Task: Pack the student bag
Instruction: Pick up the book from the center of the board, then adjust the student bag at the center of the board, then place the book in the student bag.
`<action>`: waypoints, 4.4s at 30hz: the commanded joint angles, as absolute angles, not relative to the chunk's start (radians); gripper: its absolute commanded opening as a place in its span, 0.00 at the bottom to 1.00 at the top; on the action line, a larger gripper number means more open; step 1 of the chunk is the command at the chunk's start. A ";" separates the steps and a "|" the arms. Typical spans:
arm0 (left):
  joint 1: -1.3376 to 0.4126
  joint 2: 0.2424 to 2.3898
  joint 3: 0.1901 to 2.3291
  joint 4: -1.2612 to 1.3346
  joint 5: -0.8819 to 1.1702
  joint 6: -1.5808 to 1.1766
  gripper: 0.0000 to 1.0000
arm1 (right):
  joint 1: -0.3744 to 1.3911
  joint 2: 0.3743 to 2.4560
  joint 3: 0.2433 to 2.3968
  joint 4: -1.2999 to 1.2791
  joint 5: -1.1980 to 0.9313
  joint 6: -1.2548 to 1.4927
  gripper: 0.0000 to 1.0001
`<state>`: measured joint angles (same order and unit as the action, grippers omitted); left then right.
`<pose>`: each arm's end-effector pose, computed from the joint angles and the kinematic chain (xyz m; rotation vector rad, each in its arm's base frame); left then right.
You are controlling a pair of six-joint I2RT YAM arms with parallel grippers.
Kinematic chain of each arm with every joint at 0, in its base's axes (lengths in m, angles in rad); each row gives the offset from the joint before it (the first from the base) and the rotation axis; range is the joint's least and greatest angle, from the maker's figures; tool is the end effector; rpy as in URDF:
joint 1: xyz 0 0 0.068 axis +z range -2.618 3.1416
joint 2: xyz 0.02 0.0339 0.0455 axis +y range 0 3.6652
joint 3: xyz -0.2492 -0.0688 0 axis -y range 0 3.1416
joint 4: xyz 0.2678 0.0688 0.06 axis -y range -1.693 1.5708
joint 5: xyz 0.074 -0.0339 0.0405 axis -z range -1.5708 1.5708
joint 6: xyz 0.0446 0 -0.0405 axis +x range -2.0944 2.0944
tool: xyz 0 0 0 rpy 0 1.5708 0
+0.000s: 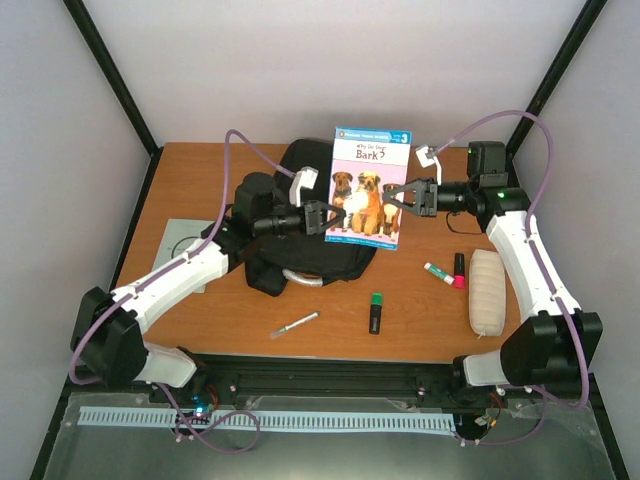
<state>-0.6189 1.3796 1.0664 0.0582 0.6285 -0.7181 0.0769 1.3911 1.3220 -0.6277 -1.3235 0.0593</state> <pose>0.2718 -0.2258 0.3050 0.4011 2.0152 -1.4628 0.3076 0.0671 0.3456 -0.7087 1.8957 1.5384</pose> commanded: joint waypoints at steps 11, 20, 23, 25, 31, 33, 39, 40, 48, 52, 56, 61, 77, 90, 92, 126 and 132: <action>-0.607 1.405 1.118 -0.212 0.446 -0.556 0.83 | 0.060 1.337 1.212 -0.535 -1.064 -0.072 0.03; -0.385 1.384 1.088 -0.574 0.231 -0.618 0.98 | 0.033 1.160 0.919 -0.436 -0.909 -0.200 0.03; -0.304 1.384 1.006 -0.566 0.232 -0.634 0.98 | 0.017 1.145 0.880 -0.405 -0.947 -0.197 0.03; -0.276 1.385 0.956 -0.530 0.258 -0.650 0.98 | 0.013 1.149 0.864 -0.389 -0.949 -0.200 0.03; -0.248 1.415 0.874 -0.407 0.268 -0.714 0.97 | 0.003 1.187 0.859 -0.394 -0.949 -0.229 0.03; -0.245 1.445 0.874 -0.406 0.277 -0.720 0.96 | 0.002 1.188 0.860 -0.396 -0.947 -0.235 0.03; -0.245 1.465 0.801 -0.290 0.413 -0.723 0.91 | -0.002 1.165 0.856 -0.400 -0.931 -0.250 0.03; -0.245 1.467 0.787 -0.275 0.435 -0.719 0.91 | -0.002 1.164 0.857 -0.400 -0.927 -0.250 0.03; -0.281 1.456 0.704 -0.191 0.548 -0.748 0.83 | -0.021 1.198 0.871 -0.403 -0.910 -0.236 0.03; -0.370 1.456 0.728 -0.165 0.543 -0.757 0.80 | -0.026 1.201 0.871 -0.402 -0.908 -0.236 0.03; -0.474 1.512 0.805 -0.157 0.520 -0.757 0.79 | -0.029 1.202 0.870 -0.400 -0.904 -0.235 0.03; -0.530 1.599 0.908 -0.196 0.499 -0.734 0.80 | -0.038 1.197 0.870 -0.402 -0.898 -0.236 0.03; -0.517 1.471 1.036 -0.645 0.216 -0.698 0.85 | -0.059 1.181 0.867 -0.400 -0.900 -0.238 0.03; -0.483 1.557 0.964 -0.277 0.303 -0.976 0.79 | -0.064 1.165 0.860 -0.402 -0.890 -0.245 0.03; -0.483 1.582 0.964 -0.253 0.316 -0.997 0.78 | -0.066 1.167 0.860 -0.403 -0.889 -0.247 0.03; -0.541 1.687 0.976 -0.138 0.399 -1.169 0.67 | -0.067 1.192 0.860 -0.400 -0.894 -0.242 0.03; -0.540 1.778 1.015 -0.118 0.409 -1.167 0.67 | -0.067 1.187 0.858 -0.400 -0.891 -0.244 0.03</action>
<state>-0.5362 1.7226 0.9642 -0.1471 0.3935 -1.1522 -0.0624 1.1931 0.8570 -0.4446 -0.8711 -0.2283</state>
